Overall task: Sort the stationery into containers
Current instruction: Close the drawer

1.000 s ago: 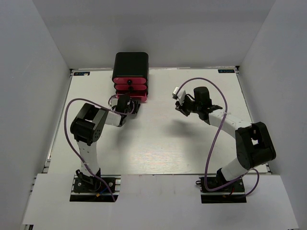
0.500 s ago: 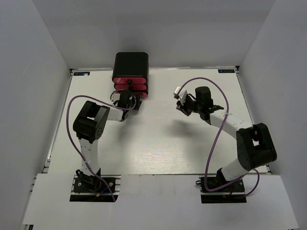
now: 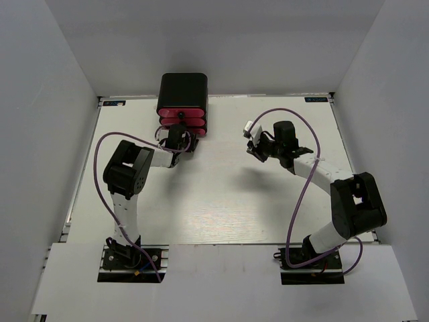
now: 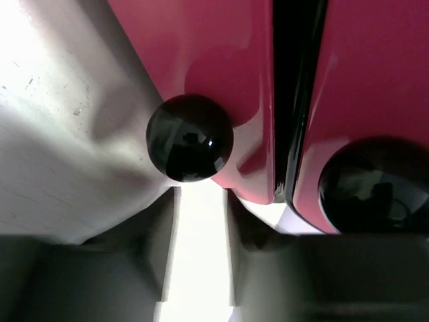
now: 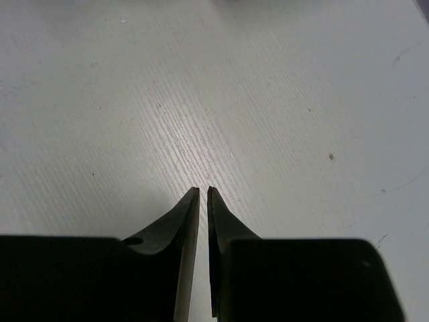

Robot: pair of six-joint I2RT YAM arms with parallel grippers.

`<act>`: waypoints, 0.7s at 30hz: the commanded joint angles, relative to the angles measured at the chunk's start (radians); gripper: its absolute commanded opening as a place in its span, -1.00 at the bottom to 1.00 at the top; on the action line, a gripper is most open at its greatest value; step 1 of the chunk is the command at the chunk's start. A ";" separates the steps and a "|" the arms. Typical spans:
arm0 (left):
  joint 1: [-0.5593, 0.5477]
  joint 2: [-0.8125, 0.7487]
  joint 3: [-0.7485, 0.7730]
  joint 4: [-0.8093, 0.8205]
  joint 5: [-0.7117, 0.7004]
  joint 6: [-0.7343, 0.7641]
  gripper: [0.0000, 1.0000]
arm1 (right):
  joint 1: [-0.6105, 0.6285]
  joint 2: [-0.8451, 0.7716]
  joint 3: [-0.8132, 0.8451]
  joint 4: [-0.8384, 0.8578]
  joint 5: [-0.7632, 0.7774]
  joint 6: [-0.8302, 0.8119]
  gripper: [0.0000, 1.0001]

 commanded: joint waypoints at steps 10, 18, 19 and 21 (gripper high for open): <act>-0.013 -0.133 -0.183 0.005 0.011 0.020 -0.77 | -0.008 -0.015 0.013 0.027 -0.020 0.008 -0.69; 0.045 -0.201 -0.240 -0.097 -0.063 0.000 -0.38 | -0.007 -0.017 0.012 0.027 -0.021 0.005 -0.69; 0.045 -0.192 -0.229 -0.109 -0.072 -0.020 -0.38 | -0.007 -0.017 0.012 0.028 -0.021 0.004 -0.69; 0.068 -0.183 -0.218 -0.120 -0.072 -0.037 -0.31 | -0.008 -0.020 0.012 0.024 -0.018 0.004 -0.69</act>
